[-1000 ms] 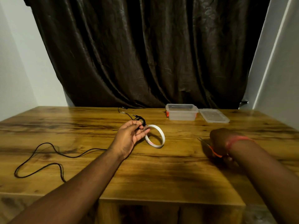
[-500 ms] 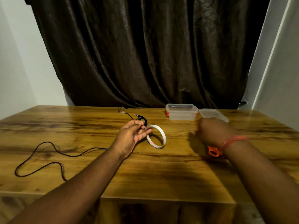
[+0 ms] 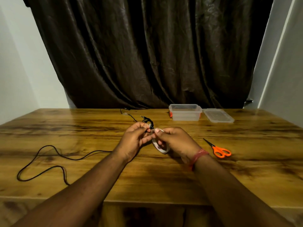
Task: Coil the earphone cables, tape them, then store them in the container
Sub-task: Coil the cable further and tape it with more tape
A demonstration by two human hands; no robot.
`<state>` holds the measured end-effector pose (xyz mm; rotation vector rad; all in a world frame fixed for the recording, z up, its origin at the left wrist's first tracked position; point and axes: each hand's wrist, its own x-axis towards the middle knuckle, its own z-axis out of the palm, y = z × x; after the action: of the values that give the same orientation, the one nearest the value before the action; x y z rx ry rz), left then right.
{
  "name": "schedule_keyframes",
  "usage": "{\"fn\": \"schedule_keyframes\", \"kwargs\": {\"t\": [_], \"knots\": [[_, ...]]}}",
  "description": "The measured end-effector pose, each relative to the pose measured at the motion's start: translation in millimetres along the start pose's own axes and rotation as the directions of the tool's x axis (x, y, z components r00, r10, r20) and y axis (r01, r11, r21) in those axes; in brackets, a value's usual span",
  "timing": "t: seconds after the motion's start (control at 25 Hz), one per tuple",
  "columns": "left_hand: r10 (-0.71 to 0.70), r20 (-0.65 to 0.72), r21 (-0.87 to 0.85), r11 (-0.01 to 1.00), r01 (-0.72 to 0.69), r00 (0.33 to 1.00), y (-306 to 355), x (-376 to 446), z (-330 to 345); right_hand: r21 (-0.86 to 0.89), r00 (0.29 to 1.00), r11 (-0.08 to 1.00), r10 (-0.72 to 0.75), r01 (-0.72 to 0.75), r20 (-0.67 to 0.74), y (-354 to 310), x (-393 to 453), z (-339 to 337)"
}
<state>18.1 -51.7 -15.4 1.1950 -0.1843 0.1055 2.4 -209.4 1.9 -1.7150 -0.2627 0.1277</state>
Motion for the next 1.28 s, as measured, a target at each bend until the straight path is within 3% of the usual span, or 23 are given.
{"fn": "schedule_keyframes", "kwargs": {"t": [0.16, 0.24, 0.28, 0.36, 0.4, 0.48, 0.88, 1.04, 1.16, 1.28], "knots": [[-0.012, 0.024, -0.004, 1.000, 0.012, 1.000, -0.3, 0.3, 0.7, 0.007, 1.000, 1.000, -0.007, 0.008, -0.030, 1.1, -8.9, -2.5], [-0.006, 0.022, -0.023, 1.000, 0.006, 1.000, 1.3, 0.3, -0.5, -0.198, 0.992, 0.979, -0.074, 0.052, -0.106, 8.0, -9.6, -6.7], [-0.002, 0.021, -0.027, 1.000, 0.003, 1.000, 1.8, 0.1, -1.2, -0.410, 0.981, 0.909, -0.138, 0.072, -0.136, 13.0, -10.2, -11.8], [-0.008, 0.014, -0.005, 1.000, 0.008, 1.000, 1.6, -0.5, -0.5, -0.820, 0.971, 0.572, -0.211, 0.031, -0.110, 22.5, -14.9, -23.6], [-0.016, 0.011, 0.014, 1.000, 0.016, 1.000, 1.1, -0.6, 0.0, -0.908, 0.972, 0.420, -0.216, 0.006, -0.093, 26.0, -17.4, -29.6], [-0.032, 0.013, 0.037, 0.999, 0.032, 0.999, 0.0, -0.2, 0.6, -0.954, 0.969, 0.298, -0.226, -0.028, -0.099, 30.6, -20.6, -40.1], [-0.033, 0.019, 0.058, 0.998, 0.031, 0.999, 0.0, -0.9, -1.6, -0.937, 0.936, 0.347, -0.317, -0.038, -0.155, 39.8, -28.7, -65.7], [-0.033, 0.026, 0.076, 0.997, 0.031, 0.999, -0.6, -0.7, -3.4, -0.942, 0.955, 0.333, -0.264, -0.039, -0.133, 40.0, -28.5, -64.9], [-0.036, 0.038, 0.111, 0.993, 0.032, 0.999, -2.3, -0.6, -3.5, -0.917, 0.908, 0.399, -0.383, -0.001, -0.168, 33.6, -27.8, -62.9], [-0.047, 0.056, 0.165, 0.986, 0.037, 0.997, -5.1, 1.6, -4.4, -0.931, 0.838, 0.306, -0.545, 0.201, 0.002, 22.1, -22.2, -31.7]]}}
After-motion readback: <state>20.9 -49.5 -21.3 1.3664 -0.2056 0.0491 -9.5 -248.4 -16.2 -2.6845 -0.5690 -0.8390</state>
